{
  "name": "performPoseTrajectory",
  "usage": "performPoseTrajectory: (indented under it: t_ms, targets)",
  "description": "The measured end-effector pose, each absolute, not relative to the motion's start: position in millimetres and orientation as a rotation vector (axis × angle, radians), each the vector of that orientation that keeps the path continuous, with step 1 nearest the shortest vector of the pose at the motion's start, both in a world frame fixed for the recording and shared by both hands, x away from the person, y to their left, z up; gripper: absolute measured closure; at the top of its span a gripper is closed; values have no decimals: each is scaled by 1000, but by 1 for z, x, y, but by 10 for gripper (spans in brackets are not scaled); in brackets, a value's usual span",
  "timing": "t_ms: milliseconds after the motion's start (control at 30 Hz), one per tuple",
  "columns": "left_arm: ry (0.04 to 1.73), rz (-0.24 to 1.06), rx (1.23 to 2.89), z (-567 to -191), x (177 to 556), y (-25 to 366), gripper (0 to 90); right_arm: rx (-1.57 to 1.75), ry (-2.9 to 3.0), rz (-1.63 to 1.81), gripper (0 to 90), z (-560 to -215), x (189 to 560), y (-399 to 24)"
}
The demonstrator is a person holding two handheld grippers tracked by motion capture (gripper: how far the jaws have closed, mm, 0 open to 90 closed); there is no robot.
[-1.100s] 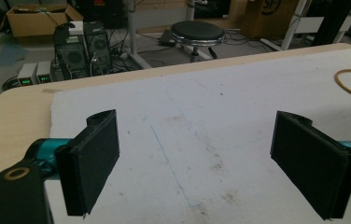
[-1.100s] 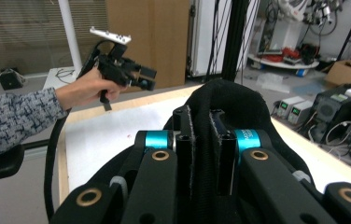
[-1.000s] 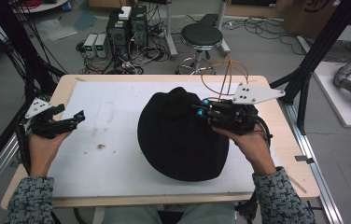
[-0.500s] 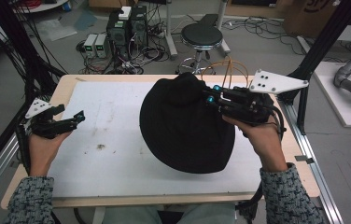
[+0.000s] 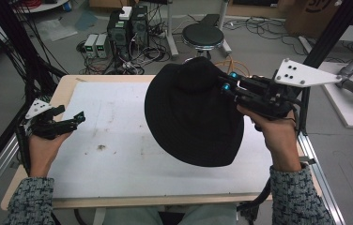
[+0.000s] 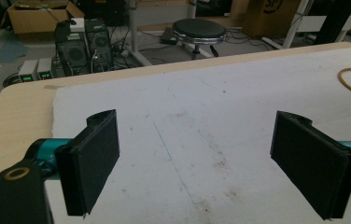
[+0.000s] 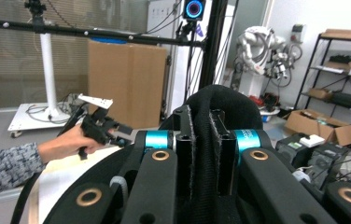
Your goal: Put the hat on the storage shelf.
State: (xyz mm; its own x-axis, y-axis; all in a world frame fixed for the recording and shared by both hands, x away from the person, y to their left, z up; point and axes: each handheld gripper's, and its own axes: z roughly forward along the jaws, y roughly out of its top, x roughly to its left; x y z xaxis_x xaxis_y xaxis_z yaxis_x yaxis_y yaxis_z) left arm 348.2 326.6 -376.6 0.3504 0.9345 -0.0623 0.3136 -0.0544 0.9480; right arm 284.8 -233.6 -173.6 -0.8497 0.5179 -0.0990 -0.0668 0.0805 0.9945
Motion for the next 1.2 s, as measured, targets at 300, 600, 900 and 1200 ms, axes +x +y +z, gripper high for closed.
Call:
performPoseTrajectory:
  t_ms: [300, 600, 900, 1200]
  targets:
    - [1154, 758, 1590, -377, 349, 326, 159, 477, 1868, 1821, 841, -160, 284, -249]
    - [1156, 757, 1588, -377, 349, 326, 159, 518, 1816, 1803, 841, -150, 294, -265]
    - [1159, 756, 1588, -378, 349, 327, 159, 588, 1775, 1752, 841, -138, 312, -278]
    - [1160, 757, 1590, -378, 349, 329, 160, 652, 1765, 1681, 840, -140, 333, -283]
